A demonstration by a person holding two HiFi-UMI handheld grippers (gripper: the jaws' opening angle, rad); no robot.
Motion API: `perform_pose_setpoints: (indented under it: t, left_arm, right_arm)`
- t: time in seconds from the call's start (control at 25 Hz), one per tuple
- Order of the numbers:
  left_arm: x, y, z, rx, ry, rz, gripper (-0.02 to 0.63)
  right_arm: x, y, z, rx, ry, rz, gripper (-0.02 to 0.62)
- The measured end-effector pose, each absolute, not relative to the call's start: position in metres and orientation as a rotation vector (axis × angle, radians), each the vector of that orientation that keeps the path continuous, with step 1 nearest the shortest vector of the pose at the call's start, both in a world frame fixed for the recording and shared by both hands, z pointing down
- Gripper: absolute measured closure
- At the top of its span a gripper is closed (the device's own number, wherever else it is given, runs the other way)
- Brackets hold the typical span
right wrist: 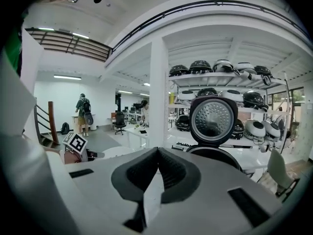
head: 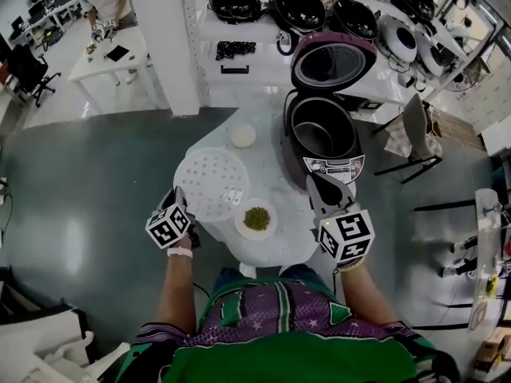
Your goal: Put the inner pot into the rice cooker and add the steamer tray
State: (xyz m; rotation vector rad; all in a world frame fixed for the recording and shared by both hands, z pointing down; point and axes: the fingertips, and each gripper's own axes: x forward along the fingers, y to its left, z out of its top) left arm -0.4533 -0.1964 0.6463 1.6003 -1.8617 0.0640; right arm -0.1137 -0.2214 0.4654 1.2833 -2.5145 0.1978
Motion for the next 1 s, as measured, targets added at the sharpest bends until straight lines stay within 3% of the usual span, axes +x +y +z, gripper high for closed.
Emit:
perform_pose_setpoints:
  t: [0.4,1.0]
  left_arm:
    - [-0.423,-0.201,0.587,1.650,-1.858,-0.056,0.568]
    - [-0.278,-0.289,0.506,1.768,-1.791,-0.129,0.568]
  right_arm:
    - [-0.106,-0.226,0.450,1.238,-2.577,0.158,0.589]
    - [0.025,-0.262,0.451,1.268,-2.595,0.230,0.589]
